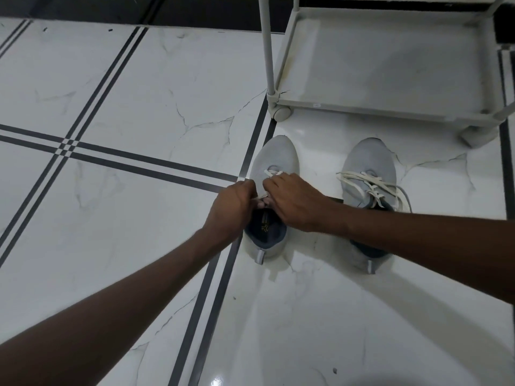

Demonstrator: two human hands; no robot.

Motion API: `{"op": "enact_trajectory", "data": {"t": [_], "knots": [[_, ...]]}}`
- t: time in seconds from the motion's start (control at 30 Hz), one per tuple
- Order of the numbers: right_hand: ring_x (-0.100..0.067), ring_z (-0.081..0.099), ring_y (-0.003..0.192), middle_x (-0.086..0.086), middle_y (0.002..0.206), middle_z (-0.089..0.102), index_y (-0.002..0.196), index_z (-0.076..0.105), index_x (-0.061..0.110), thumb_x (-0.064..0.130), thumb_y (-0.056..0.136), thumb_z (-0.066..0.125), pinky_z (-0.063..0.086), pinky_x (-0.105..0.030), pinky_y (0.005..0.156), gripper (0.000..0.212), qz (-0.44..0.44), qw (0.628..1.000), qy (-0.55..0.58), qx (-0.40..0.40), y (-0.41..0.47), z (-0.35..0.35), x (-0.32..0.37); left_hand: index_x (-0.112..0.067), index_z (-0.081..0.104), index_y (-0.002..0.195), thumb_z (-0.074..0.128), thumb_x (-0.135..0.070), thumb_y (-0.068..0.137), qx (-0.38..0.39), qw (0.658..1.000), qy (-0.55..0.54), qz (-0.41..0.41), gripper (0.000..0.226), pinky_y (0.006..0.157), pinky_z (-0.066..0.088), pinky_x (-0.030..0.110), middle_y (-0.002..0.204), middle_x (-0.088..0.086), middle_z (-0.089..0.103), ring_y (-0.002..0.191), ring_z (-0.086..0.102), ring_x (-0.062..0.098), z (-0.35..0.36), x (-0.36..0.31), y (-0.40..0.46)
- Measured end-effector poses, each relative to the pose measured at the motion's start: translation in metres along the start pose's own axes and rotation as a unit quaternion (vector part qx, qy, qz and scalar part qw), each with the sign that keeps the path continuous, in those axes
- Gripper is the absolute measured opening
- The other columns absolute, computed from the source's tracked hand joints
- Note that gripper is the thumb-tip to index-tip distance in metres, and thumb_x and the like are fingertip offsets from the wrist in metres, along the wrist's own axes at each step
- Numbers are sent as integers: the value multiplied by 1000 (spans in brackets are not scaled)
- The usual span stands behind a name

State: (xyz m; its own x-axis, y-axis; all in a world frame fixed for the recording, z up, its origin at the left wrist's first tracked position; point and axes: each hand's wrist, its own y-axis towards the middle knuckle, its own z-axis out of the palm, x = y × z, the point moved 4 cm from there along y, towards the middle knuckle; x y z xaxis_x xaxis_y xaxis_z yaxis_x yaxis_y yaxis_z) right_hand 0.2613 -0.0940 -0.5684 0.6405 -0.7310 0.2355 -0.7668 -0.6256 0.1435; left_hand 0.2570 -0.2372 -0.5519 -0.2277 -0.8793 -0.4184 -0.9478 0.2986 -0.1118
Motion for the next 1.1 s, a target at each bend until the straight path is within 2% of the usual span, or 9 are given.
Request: {"op": "enact_trajectory", "data": {"t": [0.13,0.27,0.33,0.43,0.6,0.73,0.87,0.97,1.1], "knots": [[-34,58,79,-17,106,56,118,45,6,31,100,40,45,-40,63,30,226,957,178,-26,-13,12,2,-6,54,96,54,-29,96,-44,998,30,-44,23,56,47,38,79,12,64,66,58,32,3,-6,-12],[-39,63,87,-19,102,65,113,42,8,38,99,41,44,-38,64,34,348,913,212,6,-13,24,0,-5,50,104,49,-30,98,-57,995,66,-40,25,52,34,33,77,14,67,65,61,37,9,-7,-16],[-40,64,86,-20,98,67,107,46,7,40,100,42,44,-38,63,34,307,932,185,63,-13,17,-9,-9,48,106,47,-32,99,-42,994,95,-27,25,50,40,33,78,13,69,64,63,36,11,-2,-15],[-36,64,81,-17,90,68,94,58,12,39,98,42,48,-38,64,31,130,981,51,133,-11,-2,-24,-14,48,106,42,-33,100,-4,991,137,0,20,54,50,36,79,12,69,64,64,36,9,4,-13],[-25,43,44,-9,60,59,69,62,11,35,84,25,29,-30,45,47,-31,995,-33,86,-7,-18,-28,-20,53,94,39,-30,96,20,989,140,41,17,53,53,38,69,10,65,57,59,34,6,11,-10],[-26,52,41,-7,56,60,63,57,13,38,90,32,26,-27,42,45,-29,996,-60,63,-10,-12,-33,-19,59,89,41,-25,96,24,996,85,9,20,52,48,36,70,11,67,59,60,34,15,14,-14],[-29,63,64,-10,77,66,79,63,12,44,98,38,36,-33,53,45,16,992,-65,108,-1,-3,-36,-13,62,87,44,-27,100,6,999,10,-40,26,61,52,41,73,12,69,64,62,34,16,9,-21],[-26,52,60,-13,89,60,87,67,10,47,98,41,36,-34,55,46,31,990,-66,118,6,-14,-39,-10,57,81,40,-29,103,-10,996,-52,-65,34,60,45,39,73,15,67,67,61,36,18,1,-15],[-33,56,86,-15,109,54,105,61,8,47,97,41,37,-37,67,44,54,983,-71,161,-1,-29,-42,-13,58,88,36,-42,102,19,998,-19,-53,39,64,46,38,80,12,68,77,64,36,13,3,-7]]}}
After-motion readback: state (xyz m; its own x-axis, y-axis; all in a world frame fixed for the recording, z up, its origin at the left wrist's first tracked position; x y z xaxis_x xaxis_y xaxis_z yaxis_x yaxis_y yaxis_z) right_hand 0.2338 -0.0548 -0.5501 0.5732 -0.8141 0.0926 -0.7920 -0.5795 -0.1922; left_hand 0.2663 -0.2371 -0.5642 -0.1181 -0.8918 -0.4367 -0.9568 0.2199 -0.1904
